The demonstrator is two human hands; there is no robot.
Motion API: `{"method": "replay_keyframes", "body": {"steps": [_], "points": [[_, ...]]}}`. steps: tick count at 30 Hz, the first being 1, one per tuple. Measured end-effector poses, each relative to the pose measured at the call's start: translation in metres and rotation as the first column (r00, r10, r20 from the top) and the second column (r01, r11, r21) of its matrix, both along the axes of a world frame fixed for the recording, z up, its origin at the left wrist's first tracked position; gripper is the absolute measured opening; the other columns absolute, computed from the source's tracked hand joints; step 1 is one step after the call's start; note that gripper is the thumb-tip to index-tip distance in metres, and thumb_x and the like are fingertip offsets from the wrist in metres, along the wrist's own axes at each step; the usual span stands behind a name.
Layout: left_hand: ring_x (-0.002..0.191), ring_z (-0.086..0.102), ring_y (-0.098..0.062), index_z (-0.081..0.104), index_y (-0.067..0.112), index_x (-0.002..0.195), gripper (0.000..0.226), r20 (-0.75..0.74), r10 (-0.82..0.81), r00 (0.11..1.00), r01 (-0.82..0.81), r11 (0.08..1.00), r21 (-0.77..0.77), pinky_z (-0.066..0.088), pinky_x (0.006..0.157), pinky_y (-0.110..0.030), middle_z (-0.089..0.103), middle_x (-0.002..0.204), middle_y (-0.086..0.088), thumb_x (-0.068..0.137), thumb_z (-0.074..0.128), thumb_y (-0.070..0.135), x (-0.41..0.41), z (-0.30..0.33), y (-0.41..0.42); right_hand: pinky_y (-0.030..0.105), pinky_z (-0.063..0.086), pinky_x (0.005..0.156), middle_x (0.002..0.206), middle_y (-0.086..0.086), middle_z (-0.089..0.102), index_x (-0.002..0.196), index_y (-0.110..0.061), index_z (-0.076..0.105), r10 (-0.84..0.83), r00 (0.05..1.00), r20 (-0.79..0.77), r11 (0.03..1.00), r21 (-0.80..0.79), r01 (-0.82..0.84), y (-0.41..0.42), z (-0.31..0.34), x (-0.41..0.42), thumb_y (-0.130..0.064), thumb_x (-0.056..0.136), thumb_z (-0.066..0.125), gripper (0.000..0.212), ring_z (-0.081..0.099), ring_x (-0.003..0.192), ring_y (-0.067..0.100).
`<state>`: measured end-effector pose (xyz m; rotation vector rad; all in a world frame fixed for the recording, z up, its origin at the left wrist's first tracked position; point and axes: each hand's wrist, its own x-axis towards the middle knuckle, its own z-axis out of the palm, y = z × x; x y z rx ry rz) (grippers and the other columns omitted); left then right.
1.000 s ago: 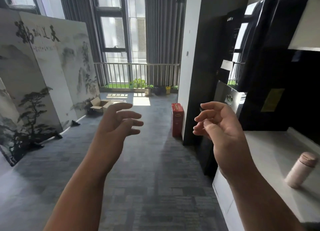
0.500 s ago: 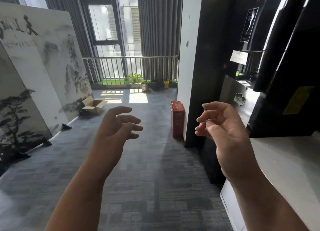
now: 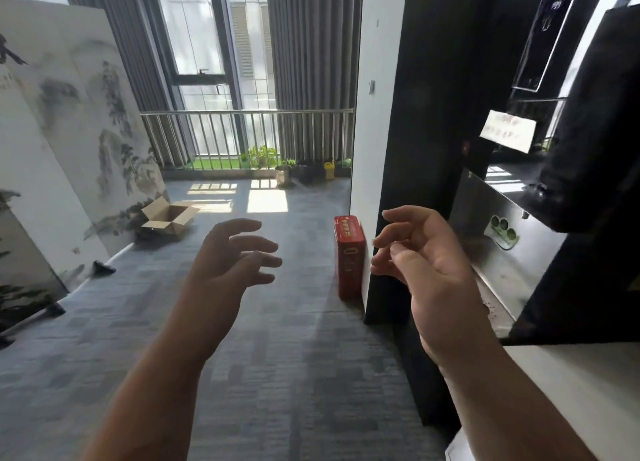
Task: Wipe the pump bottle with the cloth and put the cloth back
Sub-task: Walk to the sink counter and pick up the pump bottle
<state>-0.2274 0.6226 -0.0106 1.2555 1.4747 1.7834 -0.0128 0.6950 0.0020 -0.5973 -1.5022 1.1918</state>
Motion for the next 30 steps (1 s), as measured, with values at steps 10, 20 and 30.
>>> {"method": "replay_keyframes", "body": {"steps": [10,20,30], "points": [[0.092,0.072,-0.026,0.059,0.024,0.11,0.034,0.005,0.024,1.0,-0.024,1.0,-0.01,0.055,0.086,-0.054,0.071,0.097,-0.005,0.08,0.051,0.01,-0.121,-0.013,0.162,0.033,0.059,0.077,0.088,-0.001,0.064,0.108,-0.022,0.061,0.036,0.999,0.029,0.999,-0.016,-0.036,0.167,-0.012,-0.119,-0.009,0.084,0.045,0.032,0.064,0.077,0.013],[0.091,0.069,-0.026,0.057,0.016,0.116,0.038,-0.031,-0.005,1.0,0.007,0.998,0.059,0.054,0.085,-0.051,0.07,0.098,-0.007,0.08,0.048,0.006,-0.281,0.016,0.335,0.031,0.055,0.076,0.087,-0.003,0.064,0.106,-0.024,0.06,-0.009,1.0,0.025,1.0,0.024,0.009,0.322,-0.001,-0.275,-0.009,0.084,0.046,0.03,0.064,0.08,0.015],[0.086,0.07,-0.024,0.062,0.025,0.104,0.033,0.012,0.032,0.999,-0.032,0.999,0.027,0.055,0.079,-0.046,0.07,0.092,-0.003,0.08,0.049,0.006,-0.372,-0.006,0.503,0.03,0.056,0.077,0.092,0.004,0.064,0.108,-0.019,0.06,-0.028,0.999,0.04,1.0,-0.012,0.028,0.492,-0.02,-0.353,-0.01,0.084,0.046,0.029,0.064,0.08,0.018]]}}
